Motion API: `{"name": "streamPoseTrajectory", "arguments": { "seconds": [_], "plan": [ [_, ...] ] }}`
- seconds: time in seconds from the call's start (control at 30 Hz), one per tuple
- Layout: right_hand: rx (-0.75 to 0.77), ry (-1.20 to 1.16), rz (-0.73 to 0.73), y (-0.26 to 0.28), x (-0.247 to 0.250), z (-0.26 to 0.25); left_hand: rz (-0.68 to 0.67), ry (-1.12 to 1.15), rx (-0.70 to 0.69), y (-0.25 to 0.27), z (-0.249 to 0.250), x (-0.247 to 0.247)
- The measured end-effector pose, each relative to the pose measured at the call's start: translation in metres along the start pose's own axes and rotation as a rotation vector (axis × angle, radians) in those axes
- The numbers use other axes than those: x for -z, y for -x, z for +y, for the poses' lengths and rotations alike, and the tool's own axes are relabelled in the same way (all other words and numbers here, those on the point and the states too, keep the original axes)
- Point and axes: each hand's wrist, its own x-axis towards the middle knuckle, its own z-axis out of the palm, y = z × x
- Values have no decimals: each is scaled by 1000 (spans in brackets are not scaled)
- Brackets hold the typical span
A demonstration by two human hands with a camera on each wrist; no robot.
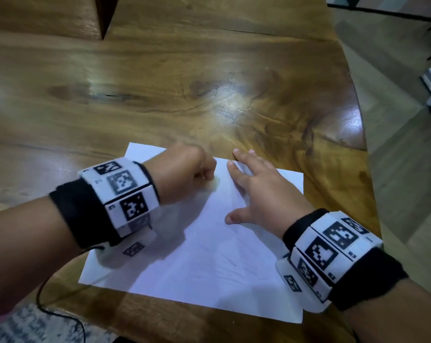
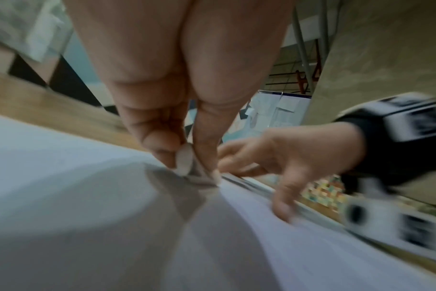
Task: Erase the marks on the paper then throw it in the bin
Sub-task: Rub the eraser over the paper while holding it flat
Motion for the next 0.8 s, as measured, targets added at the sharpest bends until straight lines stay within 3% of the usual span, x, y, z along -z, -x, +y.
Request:
{"name": "streamPoseTrajectory", "arguments": {
  "seconds": [0.07, 0.13, 0.3, 0.43, 0.6, 0.73, 0.8],
  "plan": [
    [2, -3, -1, 0, -1, 2, -102, 16, -103, 17, 3, -5],
    [7, -13, -1, 0, 0, 3, -144, -9, -114, 25, 5, -8],
    [-14, -62, 13, 3, 2, 12, -111, -21, -65, 29, 7, -10],
    [-2, -43, 4, 4, 1, 14, -175, -43, 34, 12, 14, 5],
    [-2, -27, 8, 4, -1, 12, 53, 1, 150, -31, 18, 16],
    [-3, -22, 8, 4, 0, 12, 41, 14, 135, -28, 19, 6],
    [-5, -22, 8, 4, 0, 12, -77, 7, 88, -20, 19, 3]
  ]
}}
